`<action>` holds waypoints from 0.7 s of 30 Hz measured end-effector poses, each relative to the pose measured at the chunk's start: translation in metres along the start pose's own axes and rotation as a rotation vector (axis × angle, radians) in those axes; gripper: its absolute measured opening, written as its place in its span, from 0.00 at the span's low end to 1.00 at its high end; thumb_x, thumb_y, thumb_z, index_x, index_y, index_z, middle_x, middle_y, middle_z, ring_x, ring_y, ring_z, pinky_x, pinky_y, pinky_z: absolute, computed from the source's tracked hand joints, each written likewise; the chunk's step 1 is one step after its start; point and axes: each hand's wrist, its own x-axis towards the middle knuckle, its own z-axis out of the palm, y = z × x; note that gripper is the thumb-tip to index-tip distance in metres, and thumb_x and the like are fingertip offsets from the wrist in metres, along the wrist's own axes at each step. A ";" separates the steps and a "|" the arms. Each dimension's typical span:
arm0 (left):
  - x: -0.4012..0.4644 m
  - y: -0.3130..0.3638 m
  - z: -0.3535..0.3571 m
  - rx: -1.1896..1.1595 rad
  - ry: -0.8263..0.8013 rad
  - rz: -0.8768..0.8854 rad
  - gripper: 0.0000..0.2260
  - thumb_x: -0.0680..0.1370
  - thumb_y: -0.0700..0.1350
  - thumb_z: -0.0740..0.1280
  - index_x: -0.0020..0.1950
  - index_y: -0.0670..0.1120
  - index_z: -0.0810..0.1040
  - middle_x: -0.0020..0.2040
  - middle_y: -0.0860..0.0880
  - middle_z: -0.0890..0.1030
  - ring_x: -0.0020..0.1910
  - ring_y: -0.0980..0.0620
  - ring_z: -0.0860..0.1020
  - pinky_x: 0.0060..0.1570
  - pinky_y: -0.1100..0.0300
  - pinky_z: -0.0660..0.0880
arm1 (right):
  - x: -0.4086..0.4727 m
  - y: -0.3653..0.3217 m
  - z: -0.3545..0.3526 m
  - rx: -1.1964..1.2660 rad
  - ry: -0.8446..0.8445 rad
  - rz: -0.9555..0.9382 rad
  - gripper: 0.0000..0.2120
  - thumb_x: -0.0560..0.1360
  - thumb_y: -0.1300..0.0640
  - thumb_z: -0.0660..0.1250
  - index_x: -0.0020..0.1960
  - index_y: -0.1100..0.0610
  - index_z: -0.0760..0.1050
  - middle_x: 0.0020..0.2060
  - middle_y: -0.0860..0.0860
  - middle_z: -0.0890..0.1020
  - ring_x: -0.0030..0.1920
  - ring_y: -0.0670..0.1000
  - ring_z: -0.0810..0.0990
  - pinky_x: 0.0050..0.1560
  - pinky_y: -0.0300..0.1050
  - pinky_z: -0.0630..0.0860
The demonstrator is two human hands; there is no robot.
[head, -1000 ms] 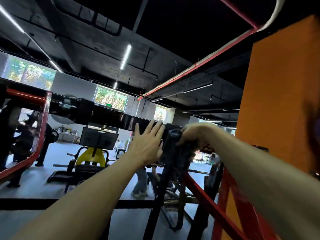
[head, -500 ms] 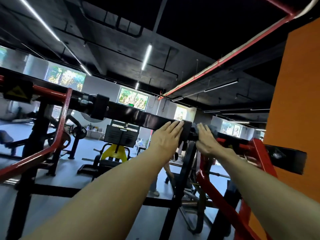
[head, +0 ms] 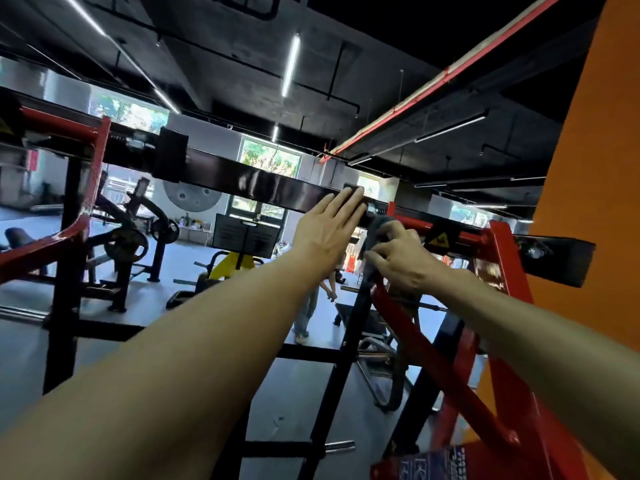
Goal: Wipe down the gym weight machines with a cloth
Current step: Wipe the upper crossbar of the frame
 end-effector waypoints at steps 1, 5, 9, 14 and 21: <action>0.001 0.004 0.004 0.000 0.012 -0.019 0.35 0.85 0.48 0.55 0.81 0.43 0.33 0.80 0.43 0.30 0.81 0.44 0.34 0.80 0.48 0.42 | 0.005 -0.001 0.000 -0.021 0.039 0.019 0.16 0.83 0.45 0.61 0.55 0.52 0.84 0.68 0.52 0.63 0.67 0.58 0.62 0.71 0.56 0.64; 0.004 0.013 0.012 -0.020 0.021 -0.072 0.38 0.85 0.48 0.57 0.80 0.41 0.31 0.80 0.42 0.29 0.80 0.43 0.32 0.80 0.49 0.42 | 0.035 -0.013 0.003 -0.047 0.237 0.255 0.09 0.80 0.54 0.69 0.57 0.57 0.80 0.65 0.57 0.60 0.64 0.60 0.62 0.64 0.55 0.69; 0.007 0.013 0.021 -0.006 0.085 -0.080 0.37 0.85 0.47 0.55 0.80 0.40 0.30 0.80 0.41 0.29 0.80 0.42 0.32 0.80 0.48 0.42 | 0.043 -0.030 0.024 -0.035 0.259 0.392 0.08 0.80 0.63 0.62 0.57 0.61 0.76 0.63 0.64 0.69 0.58 0.63 0.71 0.53 0.52 0.70; 0.006 0.008 0.029 0.013 0.132 -0.069 0.39 0.84 0.52 0.57 0.80 0.40 0.31 0.80 0.42 0.30 0.80 0.42 0.33 0.80 0.49 0.43 | 0.014 -0.038 0.037 -0.044 0.248 0.364 0.10 0.80 0.65 0.61 0.56 0.62 0.80 0.50 0.63 0.81 0.45 0.62 0.77 0.43 0.44 0.69; -0.004 0.016 0.032 -0.087 0.190 -0.065 0.34 0.84 0.50 0.49 0.81 0.39 0.33 0.81 0.41 0.33 0.81 0.43 0.35 0.80 0.48 0.40 | -0.060 -0.035 0.050 -0.339 0.086 0.103 0.20 0.79 0.61 0.66 0.70 0.49 0.76 0.49 0.55 0.75 0.53 0.60 0.75 0.46 0.52 0.73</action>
